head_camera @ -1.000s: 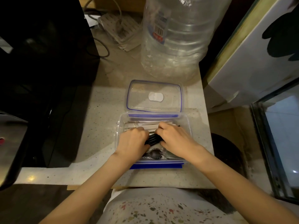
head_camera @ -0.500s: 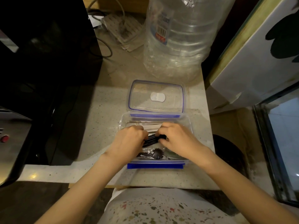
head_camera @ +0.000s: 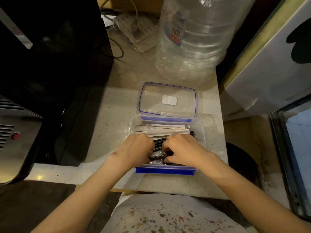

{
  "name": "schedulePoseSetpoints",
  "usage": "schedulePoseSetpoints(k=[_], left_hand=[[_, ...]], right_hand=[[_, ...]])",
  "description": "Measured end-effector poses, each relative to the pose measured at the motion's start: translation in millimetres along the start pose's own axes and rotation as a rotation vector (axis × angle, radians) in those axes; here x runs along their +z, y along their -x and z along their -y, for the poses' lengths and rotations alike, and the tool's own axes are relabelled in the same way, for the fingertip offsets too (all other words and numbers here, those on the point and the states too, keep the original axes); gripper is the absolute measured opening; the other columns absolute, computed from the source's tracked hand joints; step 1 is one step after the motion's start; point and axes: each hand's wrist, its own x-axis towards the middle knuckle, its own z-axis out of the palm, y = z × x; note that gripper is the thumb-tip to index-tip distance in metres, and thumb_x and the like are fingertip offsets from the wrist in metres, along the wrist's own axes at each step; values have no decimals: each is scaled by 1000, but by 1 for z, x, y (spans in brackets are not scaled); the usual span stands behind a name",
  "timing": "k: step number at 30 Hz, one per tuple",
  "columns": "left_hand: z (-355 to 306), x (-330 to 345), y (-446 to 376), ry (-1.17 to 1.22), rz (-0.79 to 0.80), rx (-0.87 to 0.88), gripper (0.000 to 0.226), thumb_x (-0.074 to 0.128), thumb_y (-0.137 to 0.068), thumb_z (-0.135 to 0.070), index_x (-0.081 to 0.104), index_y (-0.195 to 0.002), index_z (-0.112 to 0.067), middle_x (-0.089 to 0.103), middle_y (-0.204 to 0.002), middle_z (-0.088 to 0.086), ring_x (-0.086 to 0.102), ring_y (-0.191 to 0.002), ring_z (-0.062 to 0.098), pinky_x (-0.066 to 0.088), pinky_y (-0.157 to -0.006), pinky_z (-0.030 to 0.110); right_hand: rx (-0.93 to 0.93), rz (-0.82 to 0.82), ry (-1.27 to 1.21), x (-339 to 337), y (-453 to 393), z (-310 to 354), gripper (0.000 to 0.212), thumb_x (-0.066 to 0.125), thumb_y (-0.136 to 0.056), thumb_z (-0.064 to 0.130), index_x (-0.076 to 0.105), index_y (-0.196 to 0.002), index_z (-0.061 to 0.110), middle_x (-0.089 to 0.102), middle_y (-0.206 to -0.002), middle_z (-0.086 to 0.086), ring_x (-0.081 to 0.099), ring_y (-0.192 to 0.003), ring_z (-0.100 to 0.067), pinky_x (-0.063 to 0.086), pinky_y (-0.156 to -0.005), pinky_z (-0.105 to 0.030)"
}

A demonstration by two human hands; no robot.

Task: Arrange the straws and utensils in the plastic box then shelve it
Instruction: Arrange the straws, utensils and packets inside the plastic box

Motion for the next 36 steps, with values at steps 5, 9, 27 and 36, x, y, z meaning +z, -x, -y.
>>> schedulePoseSetpoints(k=[5,9,27,36], left_hand=[[-3,1,-1,-23,-19,-2,20,57,-89,-17,66,-107,-16,68,-105,8,64,-94,22,52,-78,28],[-4,2,-2,-26,-38,5,20,56,-89,-19,65,-106,-15,68,-103,8,64,-91,22,47,-71,25],[-7,17,-17,-36,-241,-92,17,54,-88,-12,61,-103,-14,67,-103,6,64,-92,26,46,-66,32],[-6,18,-14,18,-313,-73,13,54,-88,-14,67,-90,-11,70,-90,9,66,-80,29,41,-59,29]], right_hand=[[2,15,-32,3,1,0,30,67,-83,33,66,-108,16,68,-103,-3,62,-90,-18,54,-77,-33],[35,6,-124,0,4,-2,32,66,-84,34,64,-111,18,69,-104,-1,63,-91,-15,54,-80,-31],[118,-155,-79,-12,11,-26,20,60,-90,16,69,-107,14,67,-107,-1,61,-97,-16,52,-84,-32],[85,-179,11,-5,8,-26,19,55,-92,12,70,-102,12,66,-99,-4,62,-87,-19,53,-73,-32]])
